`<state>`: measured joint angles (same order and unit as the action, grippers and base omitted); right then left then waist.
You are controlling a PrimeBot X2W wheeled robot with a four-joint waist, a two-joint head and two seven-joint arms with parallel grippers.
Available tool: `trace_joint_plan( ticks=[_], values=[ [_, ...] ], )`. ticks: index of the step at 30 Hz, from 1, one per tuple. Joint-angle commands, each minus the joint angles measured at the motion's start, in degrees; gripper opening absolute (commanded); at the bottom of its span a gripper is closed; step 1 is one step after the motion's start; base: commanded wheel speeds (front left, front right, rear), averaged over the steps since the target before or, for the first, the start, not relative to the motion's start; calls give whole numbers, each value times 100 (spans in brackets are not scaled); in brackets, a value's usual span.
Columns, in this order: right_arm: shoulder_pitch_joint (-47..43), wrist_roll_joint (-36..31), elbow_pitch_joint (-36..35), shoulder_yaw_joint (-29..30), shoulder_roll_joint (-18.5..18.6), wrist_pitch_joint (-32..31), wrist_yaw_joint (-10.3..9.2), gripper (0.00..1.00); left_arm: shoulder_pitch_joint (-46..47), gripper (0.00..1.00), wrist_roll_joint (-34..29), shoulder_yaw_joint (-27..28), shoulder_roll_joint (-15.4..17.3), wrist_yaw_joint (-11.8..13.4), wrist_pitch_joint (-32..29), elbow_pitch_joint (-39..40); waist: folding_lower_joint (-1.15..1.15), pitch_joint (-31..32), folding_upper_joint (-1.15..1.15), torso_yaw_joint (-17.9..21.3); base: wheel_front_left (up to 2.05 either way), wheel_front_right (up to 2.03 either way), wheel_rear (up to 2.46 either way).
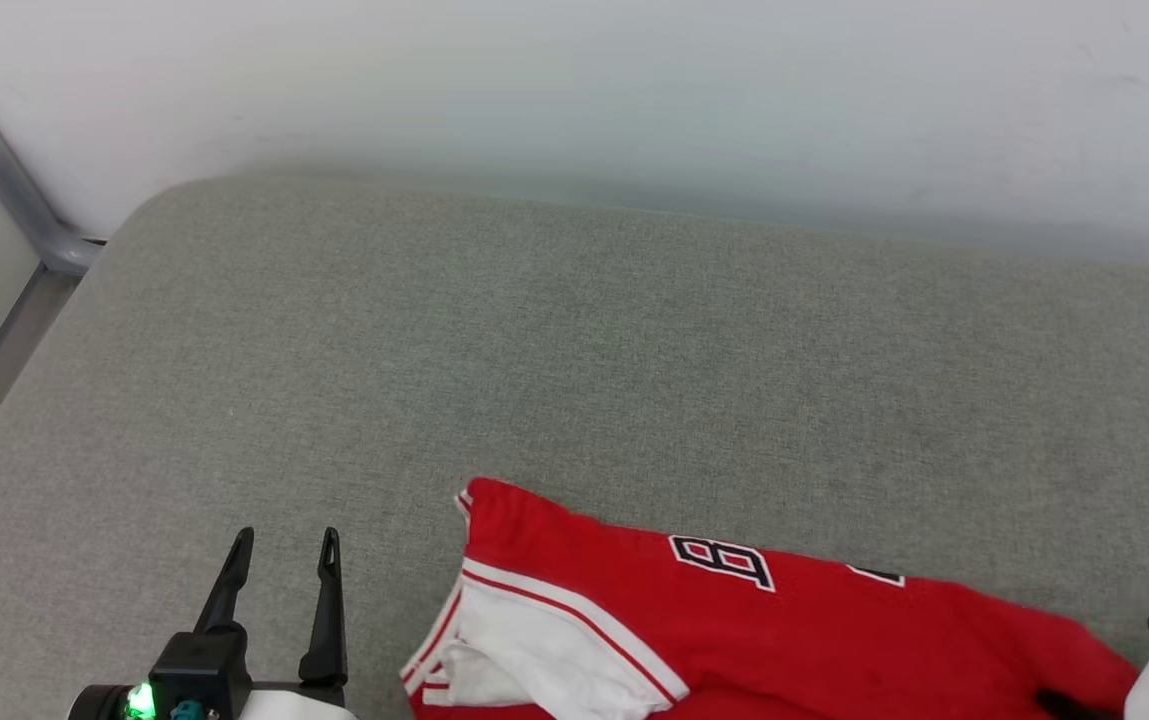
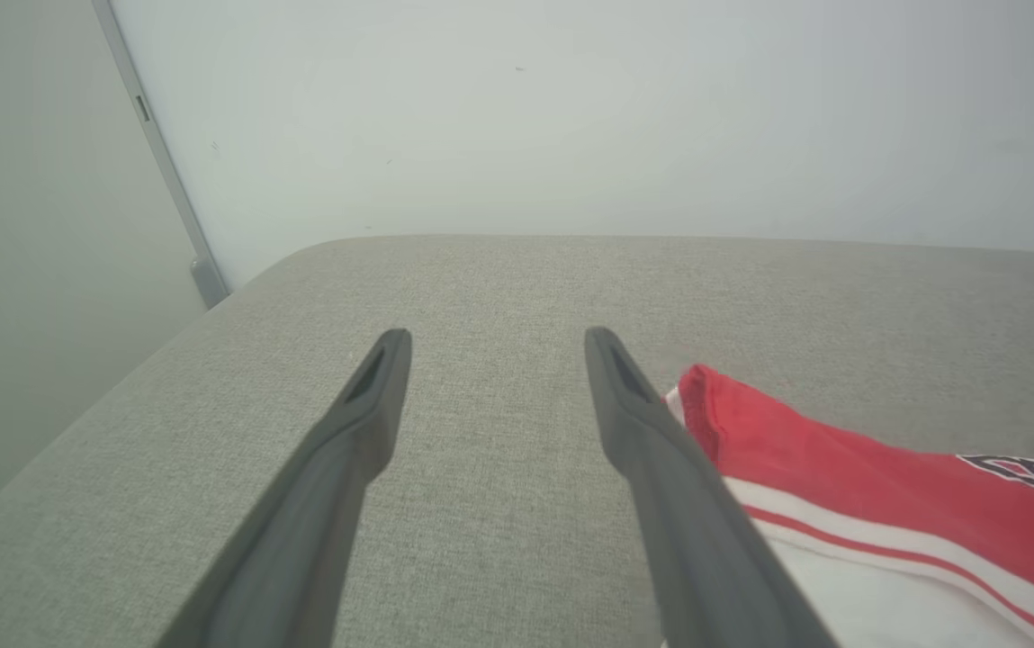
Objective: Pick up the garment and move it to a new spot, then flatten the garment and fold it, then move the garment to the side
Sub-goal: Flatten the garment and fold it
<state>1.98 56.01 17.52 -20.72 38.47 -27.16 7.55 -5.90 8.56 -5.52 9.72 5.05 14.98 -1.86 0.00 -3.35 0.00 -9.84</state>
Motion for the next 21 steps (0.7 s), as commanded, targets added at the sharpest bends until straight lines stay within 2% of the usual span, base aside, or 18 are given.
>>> trace_joint_plan(
  ticks=[1, 10, 14, 18, 21],
  values=[
    [47, 21, 76, 52, 114, 44, -13, 0, -61, 100, -50, 27, -38, -34, 28, -10, 0, 27, 0, 15, 0, 0, 0],
    [105, -239, 742, 360, 657, 412, -12, 0, -152, 100, -349, 269, -209, -337, 28, -28, 0, 208, 0, 60, 0, 0, 0],
    [61, -255, 975, 513, 701, 482, -11, 0, -196, 100, -458, 317, -241, -397, 28, -56, 0, 288, 0, 67, 0, 0, 0],
    [-34, -219, 832, 589, 771, 456, -11, 0, -207, 100, -533, 348, -273, -443, 28, -68, 0, 365, 0, 93, 0, 0, 0],
    [-119, -192, 476, 593, 820, 392, -11, 0, -237, 100, -584, 381, -281, -476, 28, -70, 0, 416, 0, 112, 0, 0, 0]
  ],
)
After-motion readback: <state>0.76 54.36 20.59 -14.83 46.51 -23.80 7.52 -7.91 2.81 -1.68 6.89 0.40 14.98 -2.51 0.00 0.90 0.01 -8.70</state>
